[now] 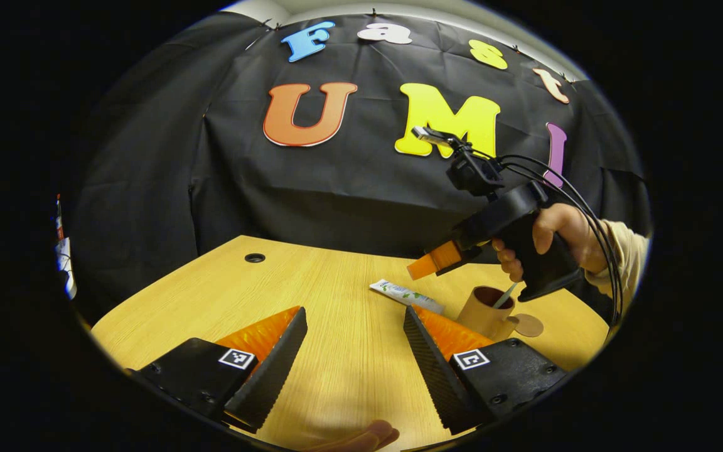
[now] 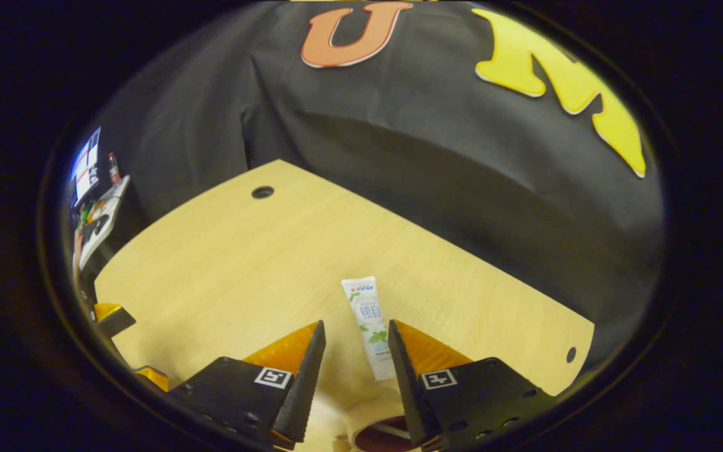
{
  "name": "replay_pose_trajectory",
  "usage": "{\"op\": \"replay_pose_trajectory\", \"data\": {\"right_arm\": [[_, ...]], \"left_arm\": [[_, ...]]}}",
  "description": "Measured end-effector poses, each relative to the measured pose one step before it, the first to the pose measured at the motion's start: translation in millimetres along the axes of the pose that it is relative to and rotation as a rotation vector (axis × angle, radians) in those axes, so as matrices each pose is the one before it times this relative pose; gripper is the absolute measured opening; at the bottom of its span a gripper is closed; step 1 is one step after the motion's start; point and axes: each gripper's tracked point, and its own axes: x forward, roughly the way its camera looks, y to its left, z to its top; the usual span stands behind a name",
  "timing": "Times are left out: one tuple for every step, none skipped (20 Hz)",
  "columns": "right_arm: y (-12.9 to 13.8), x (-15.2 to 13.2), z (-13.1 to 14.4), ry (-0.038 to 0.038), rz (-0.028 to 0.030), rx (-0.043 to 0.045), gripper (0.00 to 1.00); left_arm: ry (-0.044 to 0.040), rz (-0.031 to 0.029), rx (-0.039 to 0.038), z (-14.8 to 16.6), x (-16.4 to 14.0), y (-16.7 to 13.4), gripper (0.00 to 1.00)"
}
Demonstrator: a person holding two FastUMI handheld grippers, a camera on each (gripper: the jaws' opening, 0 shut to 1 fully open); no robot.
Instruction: Put the toothbrush and toothpaste on the desktop into the cup, then pick up the cup and place it on the coaster on the desktop.
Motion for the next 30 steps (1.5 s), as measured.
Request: {"op": "replay_pose_trajectory", "data": {"right_arm": [[0.45,10.49,-3.64,0.05004,0.00557,-0.01764,0.59],[1.19,8.43,-5.68,0.05784,0.01816,-0.00286,0.67],[-1.47,10.31,-4.92,0.04691,-0.00494,0.00186,0.6],[-5.16,8.7,2.15,0.01351,-0.02191,-0.02109,0.6],[-0.89,9.43,1.53,0.0116,-0.01018,-0.02841,0.6],[1.75,7.01,-4.2,0.04082,-0.00305,-0.03314,0.6],[0.97,8.72,-0.26,0.01433,-0.0179,-0.02613,0.59],[-0.97,3.89,-1.33,0.01408,-0.01613,-0.01736,0.59],[-0.14,4.88,-0.18,0.00925,-0.01082,-0.00191,0.67],[-4.16,5.65,-1.36,0.01466,-0.02532,-0.01144,0.67],[4.92,1.08,0.41,-0.00285,0.02302,0.00662,0.67],[-4.78,3.32,-0.45,0.00292,-0.00595,-0.00317,0.6],[-4.97,2.54,-0.98,-0.00047,0.00416,0.00202,0.51],[-0.19,-0.17,-1.18,0.01011,0.00503,0.00726,0.51],[4.14,-0.97,-1.42,0.00447,0.00216,0.0086,0.48],[0.11,-0.45,-1.04,0.00376,0.00652,0.00312,0.43],[0.75,-0.08,1.04,0.00165,0.01122,0.03535,0.41],[0.73,0.41,-2.09,-0.00176,0.00771,0.04117,0.35],[0.44,-0.78,-0.89,-0.00166,0.00817,0.02158,0.25],[3.08,-0.07,-1.51,0.00248,0.02611,0.03558,0.2],[-0.01,-3.29,-0.02,-0.00345,0.02231,0.03979,0.17],[0.36,-5.55,4.84,-0.02382,0.02042,0.01155,0.16],[-2.78,-7.56,6.52,-0.03629,0.00008,0.01634,0.16],[-1.73,-8.35,3.7,-0.03039,0.00401,0.01039,0.16],[0.35,-10.93,3.26,-0.04684,0.01114,0.01909,0.16],[-1.11,-27.17,9.95,-0.11622,0.04609,0.03488,0.16],[-1.54,-18.79,8.69,-0.07362,0.0216,0.02195,0.16],[-9.01,-13.49,4.93,-0.07423,0.01727,0.02355,0.17],[-5.86,-14.24,6.4,-0.08244,0.02366,0.01717,0.16],[-8.69,-15.88,6.42,-0.08755,0.01832,0.01398,0.16]], "left_arm": [[0.00626,0.00352,0.00127,-2.05,3.21,2.6,0.99],[0.00957,0.00354,0.0012,-2.68,3.0,2.86,0.99],[0.00815,0.00094,0.00083,-2.56,3.47,1.7,0.99],[0.00887,-0.00169,-0.00243,-2.14,2.2,0.97,0.99],[0.00889,-0.00479,-0.0055,-3.28,0.05,-1.08,0.99],[0.00906,-0.00592,-0.00859,-2.23,1.41,0.31,0.99],[0.00492,0.00516,0.00449,-3.44,3.11,2.25,0.99],[0.00281,0.00598,0.00432,-1.3,2.3,1.11,0.99],[0.00292,-0.00027,-0.0003,-1.69,1.07,-0.19,0.99],[0.00091,-0.00604,-0.00567,-0.58,2.21,-0.84,0.99],[0.00288,-0.00837,-0.00565,-0.89,2.88,-0.94,0.99],[0.00302,-0.0047,-0.00295,-0.49,3.16,-0.48,0.99],[0.00023,0.00095,-0.00176,-0.47,0.96,0.69,0.99],[-0.00072,-0.0008,-0.00049,-0.55,-0.49,-0.01,0.99],[-0.00107,0.00402,0.00124,-0.51,-0.33,0.8,0.99],[-0.00098,0.00519,-0.00137,0.56,1.24,1.33,0.99],[-0.00093,-0.00095,-0.00679,-0.82,-0.68,0.19,0.99],[-0.00003,-0.00319,-0.00834,0.21,0.11,-0.45,0.99],[0.0036,0.00226,-0.00598,-1.9,-1.49,0.58,0.99],[0.00117,0.00923,-0.00349,-0.17,-3.0,1.58,0.99],[-0.00467,0.00256,-0.00436,2.49,-4.94,-0.2,0.99],[-0.00798,-0.00121,-0.00304,4.31,-4.03,-0.49,0.99],[-0.00746,0.00073,-0.00337,3.03,-3.7,-0.66,0.99],[-0.0078,0.003,-0.00383,1.82,-4.9,1.06,0.99],[-0.00527,0.00121,-0.00559,1.27,-4.65,0.14,0.99],[-0.01505,-0.00118,-0.0097,3.93,-10.32,-1.75,0.99],[-0.00798,-0.00185,-0.00015,2.61,-5.26,-1.76,0.99],[-0.00801,-0.00185,0.00409,2.64,-4.94,-2.11,0.99],[-0.00728,0.00002,0.00838,1.84,-4.28,-3.2,0.99],[-0.01255,-0.00091,0.00936,2.68,-4.35,-3.97,0.99]]}}
